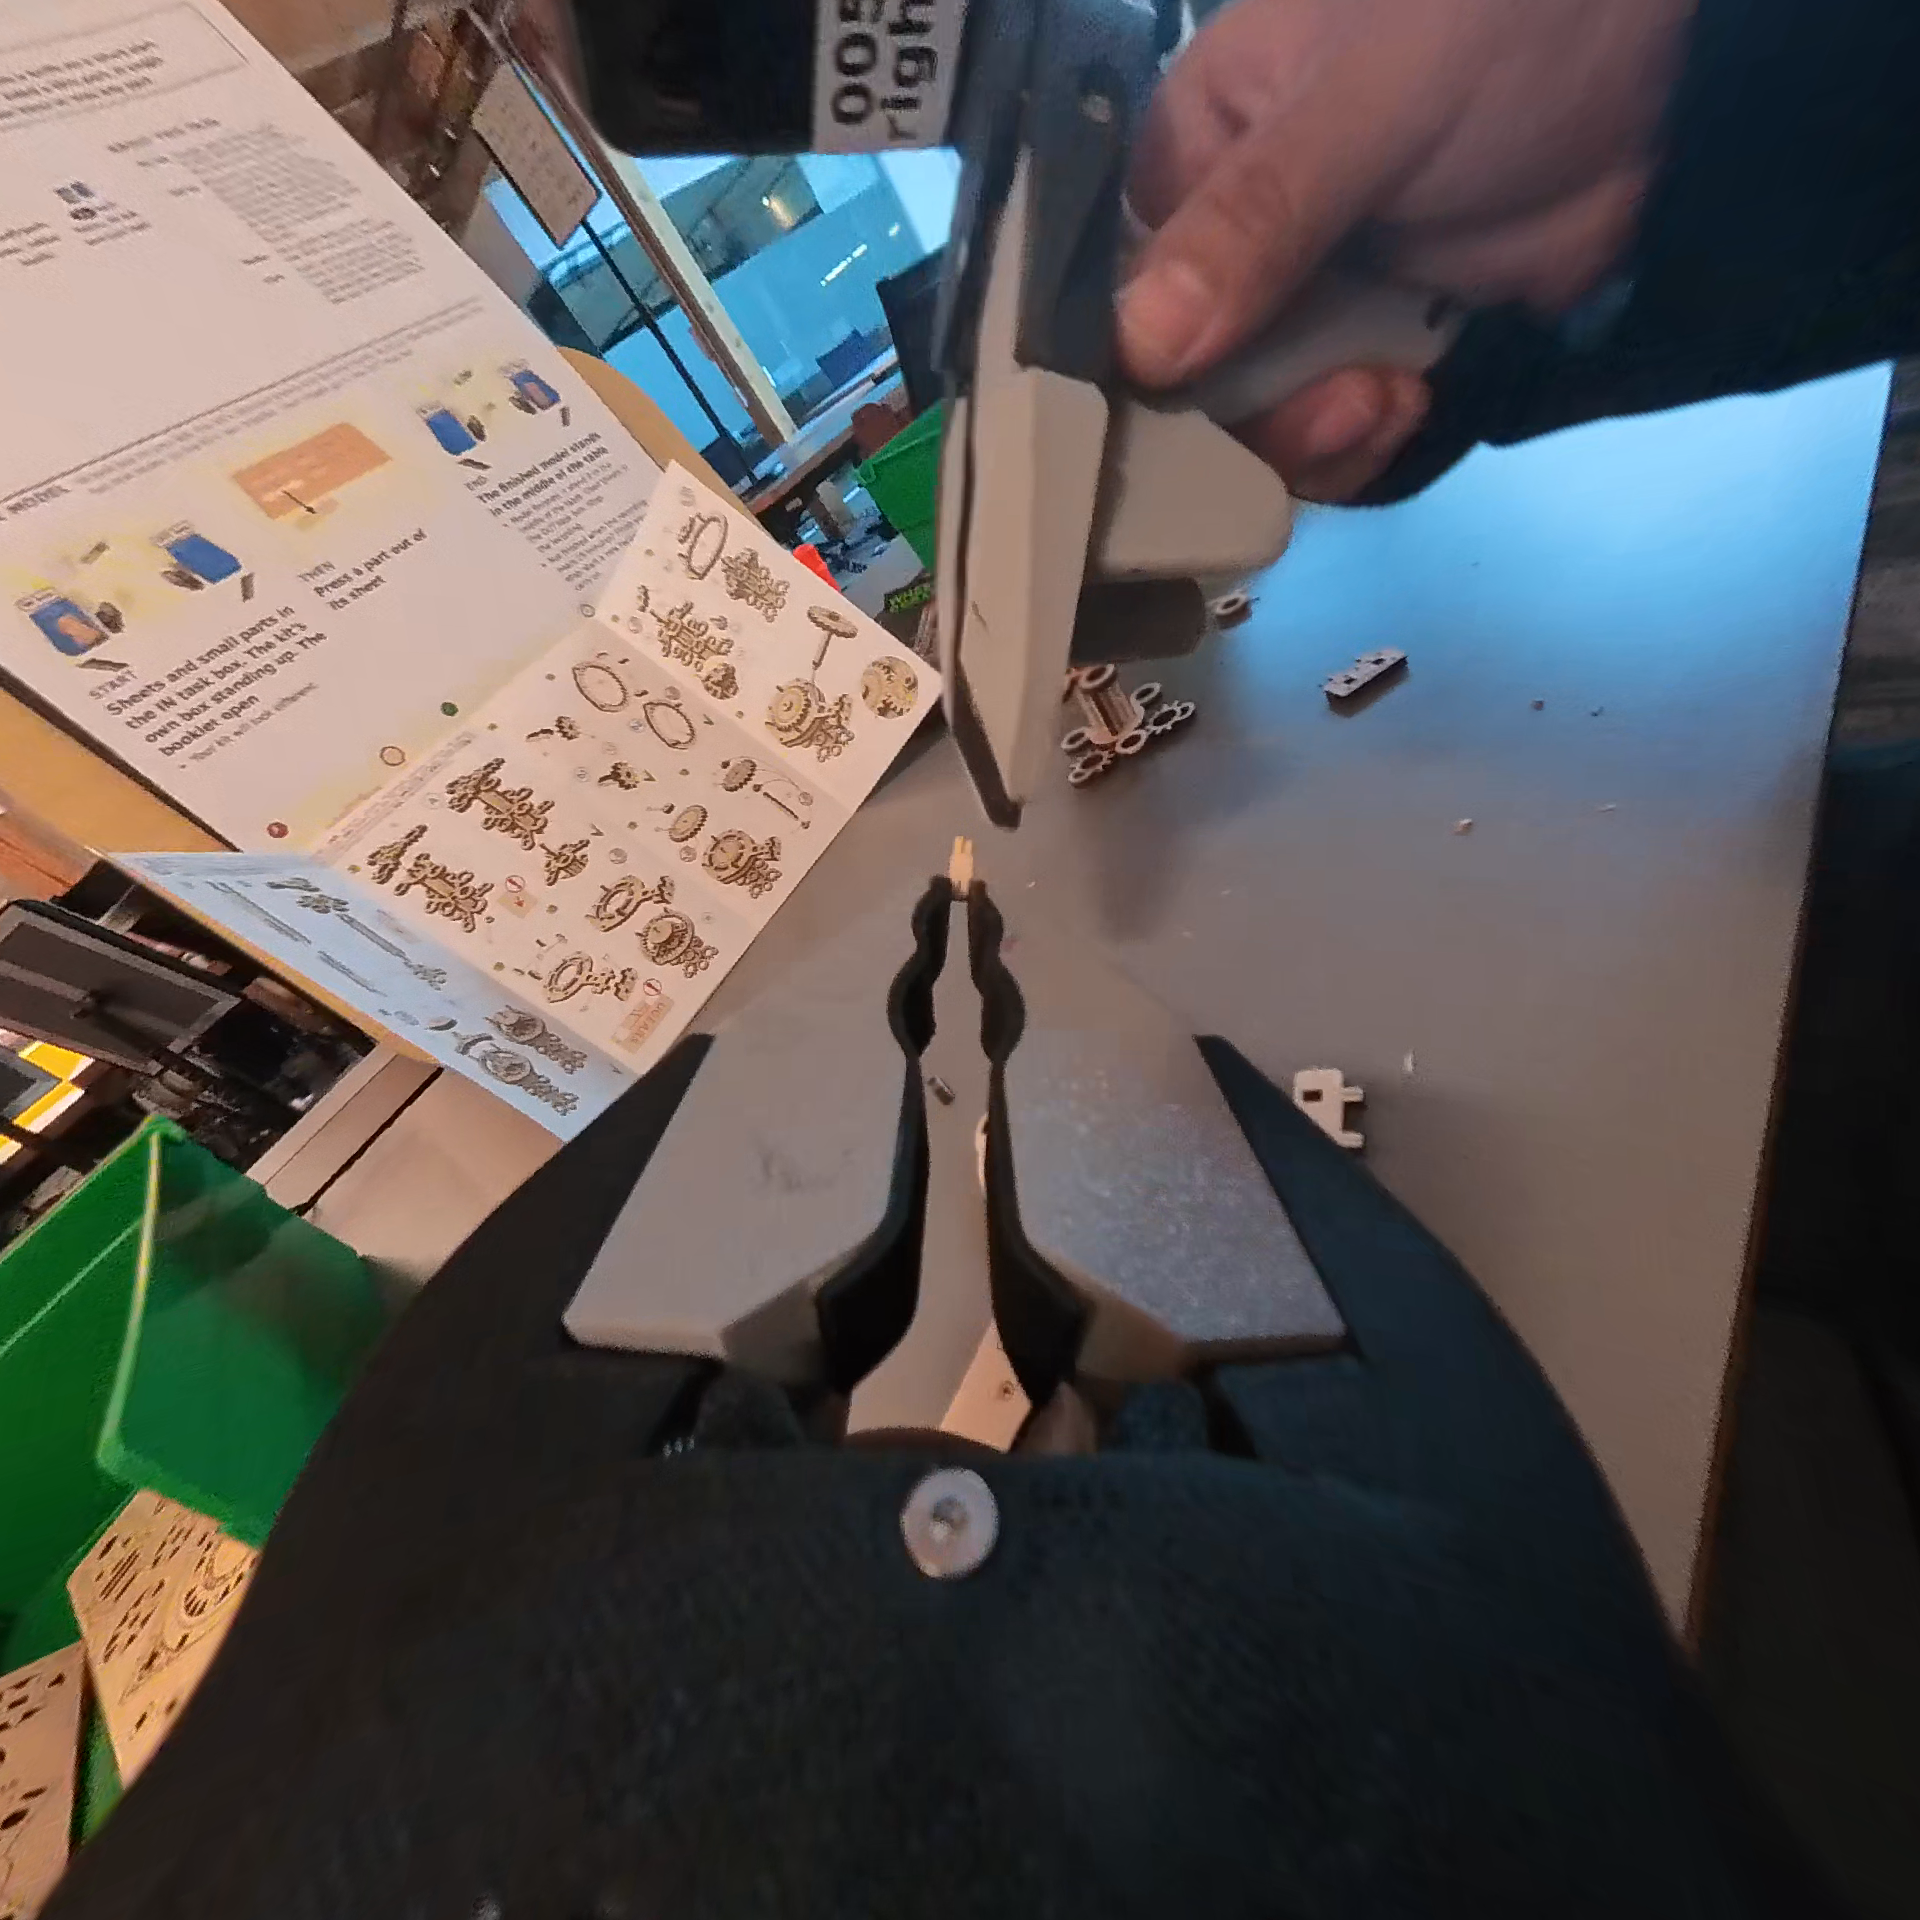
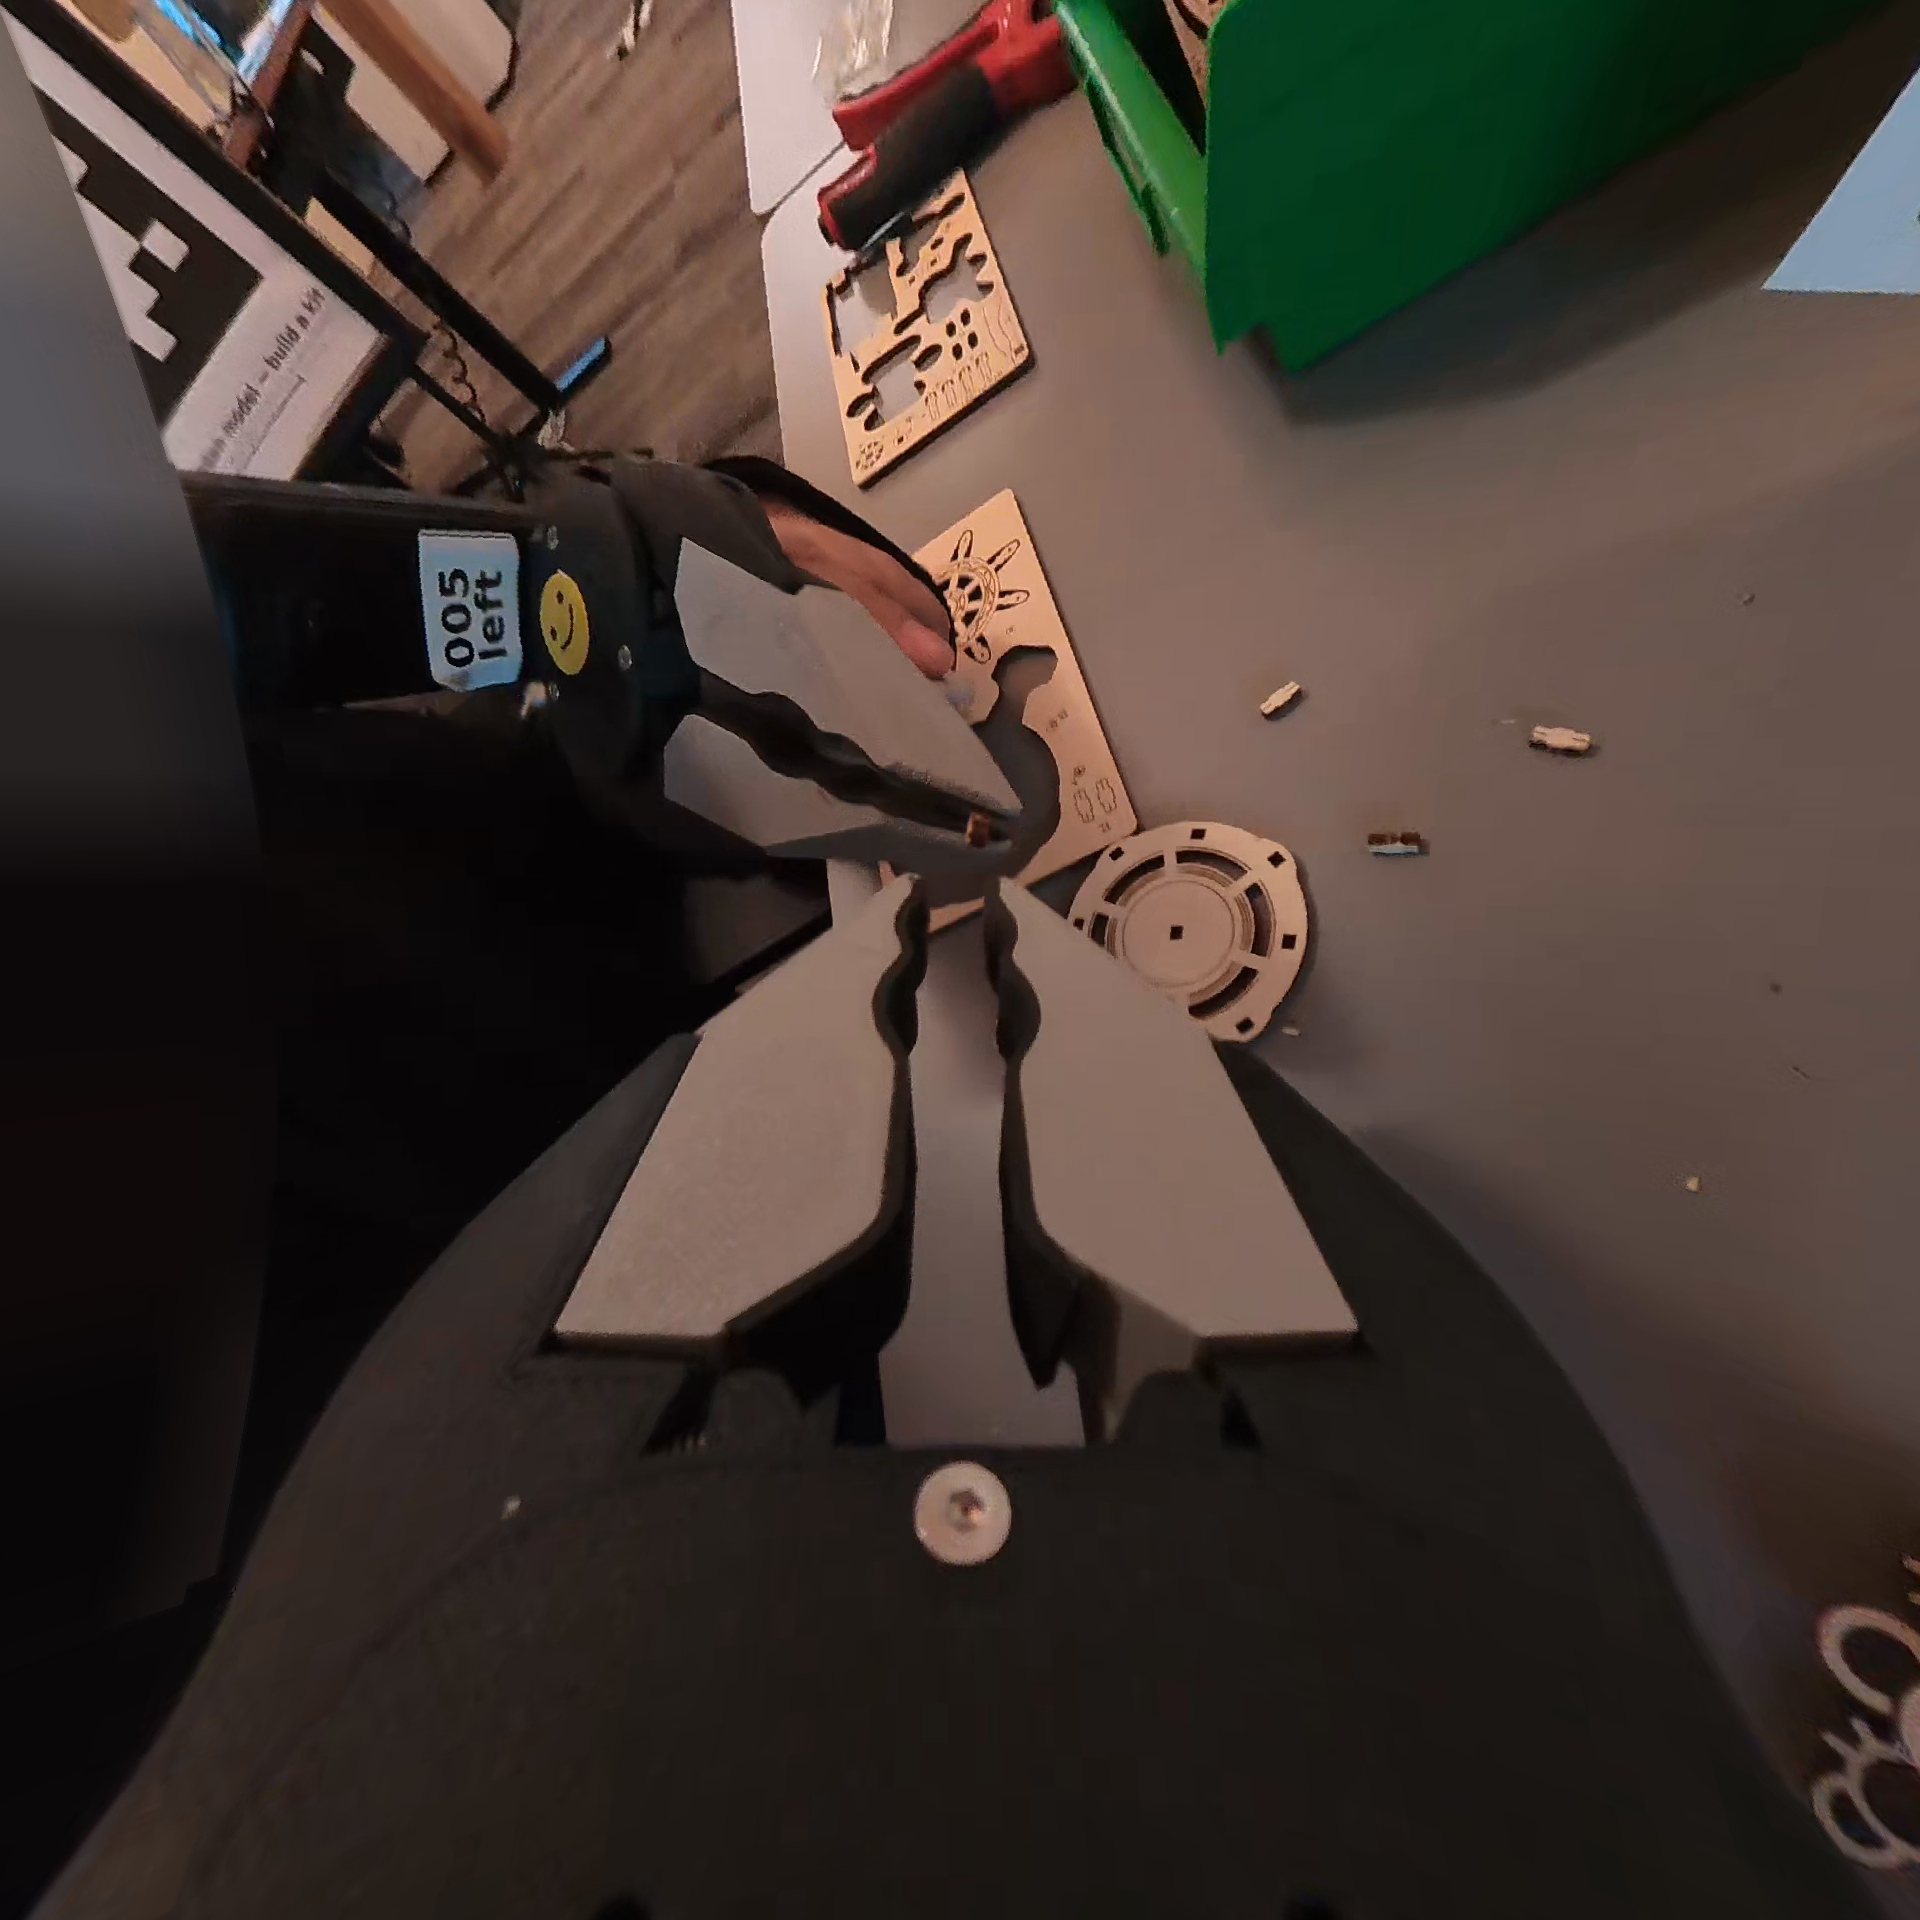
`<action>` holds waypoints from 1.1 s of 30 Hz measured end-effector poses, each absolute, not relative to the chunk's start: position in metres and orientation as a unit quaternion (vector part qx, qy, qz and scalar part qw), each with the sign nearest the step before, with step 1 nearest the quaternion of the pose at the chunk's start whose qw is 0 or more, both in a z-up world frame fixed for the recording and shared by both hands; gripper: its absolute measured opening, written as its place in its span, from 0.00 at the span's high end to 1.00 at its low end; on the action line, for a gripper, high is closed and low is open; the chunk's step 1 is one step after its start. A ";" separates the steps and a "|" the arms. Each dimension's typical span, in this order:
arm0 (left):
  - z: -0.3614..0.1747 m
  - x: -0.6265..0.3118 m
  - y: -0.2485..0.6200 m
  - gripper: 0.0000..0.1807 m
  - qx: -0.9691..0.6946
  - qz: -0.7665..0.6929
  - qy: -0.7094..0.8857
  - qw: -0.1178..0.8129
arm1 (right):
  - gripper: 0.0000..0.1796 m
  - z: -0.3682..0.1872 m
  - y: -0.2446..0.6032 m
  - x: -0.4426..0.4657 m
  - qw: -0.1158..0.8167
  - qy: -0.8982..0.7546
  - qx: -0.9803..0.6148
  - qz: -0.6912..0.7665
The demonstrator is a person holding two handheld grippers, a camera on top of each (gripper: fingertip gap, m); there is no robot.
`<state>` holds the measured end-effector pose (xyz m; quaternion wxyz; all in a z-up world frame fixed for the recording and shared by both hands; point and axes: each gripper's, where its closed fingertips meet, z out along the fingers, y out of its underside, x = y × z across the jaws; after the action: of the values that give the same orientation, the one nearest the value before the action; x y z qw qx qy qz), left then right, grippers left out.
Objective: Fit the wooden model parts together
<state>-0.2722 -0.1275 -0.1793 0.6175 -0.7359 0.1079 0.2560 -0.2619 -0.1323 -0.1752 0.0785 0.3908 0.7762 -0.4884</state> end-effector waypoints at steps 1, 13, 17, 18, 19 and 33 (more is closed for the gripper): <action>-0.178 -0.273 -0.128 1.00 -0.733 0.256 0.105 0.621 | 0.97 -0.175 -0.134 -0.264 0.073 0.770 0.392 -0.498; -0.175 -0.276 -0.131 1.00 -0.727 0.269 0.095 0.624 | 1.00 -0.172 -0.142 -0.275 0.058 0.734 0.398 -0.548; -0.176 -0.277 -0.131 1.00 -0.728 0.274 0.093 0.622 | 1.00 -0.172 -0.143 -0.277 0.051 0.733 0.398 -0.550; -0.176 -0.278 -0.131 1.00 -0.728 0.274 0.092 0.622 | 1.00 -0.172 -0.143 -0.277 0.052 0.731 0.399 -0.551; -0.176 -0.278 -0.131 1.00 -0.728 0.275 0.091 0.621 | 1.00 -0.172 -0.143 -0.278 0.052 0.729 0.401 -0.553; -0.179 -0.281 -0.132 1.00 -0.726 0.324 0.101 0.598 | 0.95 -0.173 -0.135 -0.273 0.043 0.707 0.381 -0.594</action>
<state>-0.2814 -0.1321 -0.1792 0.5984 -0.7257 0.1012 0.3240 -0.2732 -0.1348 -0.1734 0.0435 0.3812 0.7073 -0.5937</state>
